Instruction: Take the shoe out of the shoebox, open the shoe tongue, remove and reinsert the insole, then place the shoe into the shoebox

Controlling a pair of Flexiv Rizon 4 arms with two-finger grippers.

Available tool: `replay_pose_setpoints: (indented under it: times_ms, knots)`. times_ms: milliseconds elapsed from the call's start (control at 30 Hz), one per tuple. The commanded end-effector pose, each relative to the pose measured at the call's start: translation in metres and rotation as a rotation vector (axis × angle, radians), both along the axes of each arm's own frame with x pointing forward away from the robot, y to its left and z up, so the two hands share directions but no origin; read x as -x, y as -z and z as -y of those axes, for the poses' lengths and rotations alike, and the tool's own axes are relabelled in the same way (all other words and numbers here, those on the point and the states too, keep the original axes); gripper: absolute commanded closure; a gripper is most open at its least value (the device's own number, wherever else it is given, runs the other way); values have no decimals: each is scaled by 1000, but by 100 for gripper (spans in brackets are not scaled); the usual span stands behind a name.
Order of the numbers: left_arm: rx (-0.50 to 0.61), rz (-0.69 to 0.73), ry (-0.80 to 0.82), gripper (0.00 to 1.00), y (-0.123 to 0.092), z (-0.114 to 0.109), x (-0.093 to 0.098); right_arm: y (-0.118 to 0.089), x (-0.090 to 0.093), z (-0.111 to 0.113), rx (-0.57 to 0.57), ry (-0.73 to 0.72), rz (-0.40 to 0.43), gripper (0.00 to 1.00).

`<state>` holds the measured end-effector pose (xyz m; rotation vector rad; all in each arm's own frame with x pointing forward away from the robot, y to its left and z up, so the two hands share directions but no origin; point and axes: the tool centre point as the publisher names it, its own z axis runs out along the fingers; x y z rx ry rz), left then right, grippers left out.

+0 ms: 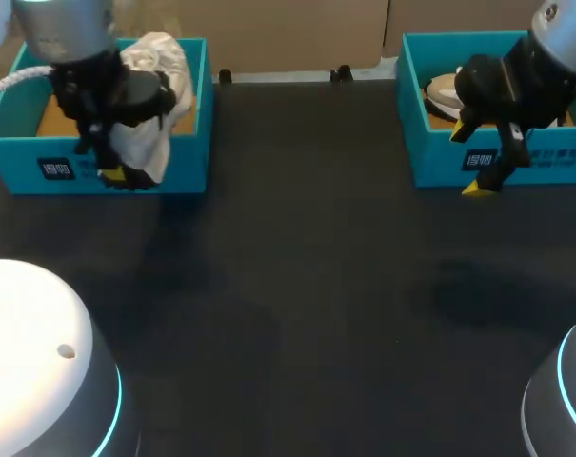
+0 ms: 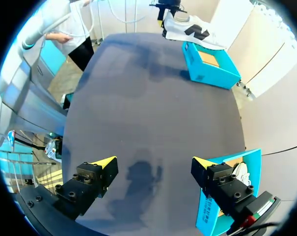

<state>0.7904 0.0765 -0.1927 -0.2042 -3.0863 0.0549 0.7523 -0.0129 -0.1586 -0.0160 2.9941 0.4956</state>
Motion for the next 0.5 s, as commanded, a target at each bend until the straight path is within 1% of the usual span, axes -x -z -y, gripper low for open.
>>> replay_pose_setpoints:
  times_ms: [33,167,333,500]
  knots:
    - [56,2,-1,100,1,-25,-8,1,-1,-1,3,0,-2,0]
    - [55,16,-18,100,4,-44,-18,1,-1,-1,3,0,-2,0]
    - [36,41,35,100,4,-67,-28,1,-1,-1,3,0,-2,0]
    - [9,37,34,100,9,-96,-42,1,-1,-1,3,0,-2,0]
